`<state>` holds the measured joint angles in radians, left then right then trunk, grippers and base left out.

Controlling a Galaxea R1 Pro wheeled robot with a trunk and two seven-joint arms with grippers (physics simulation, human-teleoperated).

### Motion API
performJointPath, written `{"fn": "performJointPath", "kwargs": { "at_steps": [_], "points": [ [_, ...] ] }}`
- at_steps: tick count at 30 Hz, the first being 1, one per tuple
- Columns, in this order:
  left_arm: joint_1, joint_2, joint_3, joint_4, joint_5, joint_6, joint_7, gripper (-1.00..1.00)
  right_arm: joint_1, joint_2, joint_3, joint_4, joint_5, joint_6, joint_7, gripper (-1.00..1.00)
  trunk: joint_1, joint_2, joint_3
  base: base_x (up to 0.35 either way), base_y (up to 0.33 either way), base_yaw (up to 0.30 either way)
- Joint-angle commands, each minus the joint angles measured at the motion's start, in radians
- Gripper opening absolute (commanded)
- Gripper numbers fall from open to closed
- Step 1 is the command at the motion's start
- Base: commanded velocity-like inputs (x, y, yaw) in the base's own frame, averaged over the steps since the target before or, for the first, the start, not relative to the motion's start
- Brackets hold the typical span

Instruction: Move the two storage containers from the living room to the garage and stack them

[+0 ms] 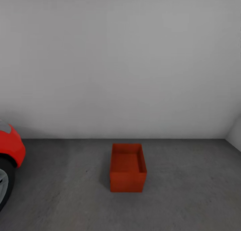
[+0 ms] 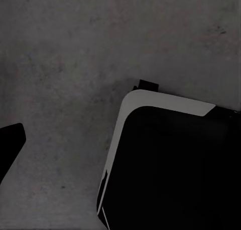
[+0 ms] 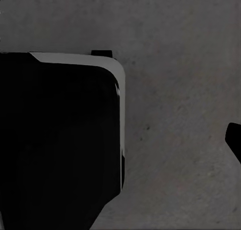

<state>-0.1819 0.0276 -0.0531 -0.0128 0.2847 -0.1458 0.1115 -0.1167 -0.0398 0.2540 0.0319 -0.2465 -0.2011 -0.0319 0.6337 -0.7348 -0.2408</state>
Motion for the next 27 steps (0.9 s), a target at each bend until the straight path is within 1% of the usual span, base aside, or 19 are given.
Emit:
{"fn": "performJointPath", "kwargs": {
  "at_steps": [1,19,27],
  "points": [
    [-0.001,0.0,-0.006,0.001,0.007,-0.003,0.002,1.0,-0.001,0.001,0.009,0.003,-0.008,-0.006,-0.001,1.0,0.0,-0.001,0.0,0.0,0.0,0.0],
    [-0.001,0.0,-0.007,0.001,0.007,-0.003,0.002,1.0,0.0,0.001,0.008,0.003,-0.008,-0.007,-0.001,1.0,0.0,-0.001,0.029,0.0,0.0,0.0],
    [-0.001,0.0,-0.007,0.001,0.007,-0.003,0.002,1.0,0.0,0.003,0.01,0.003,0.0,-0.011,-0.002,1.0,0.0,-0.001,0.042,0.0,0.0,0.0]
  ]
}}
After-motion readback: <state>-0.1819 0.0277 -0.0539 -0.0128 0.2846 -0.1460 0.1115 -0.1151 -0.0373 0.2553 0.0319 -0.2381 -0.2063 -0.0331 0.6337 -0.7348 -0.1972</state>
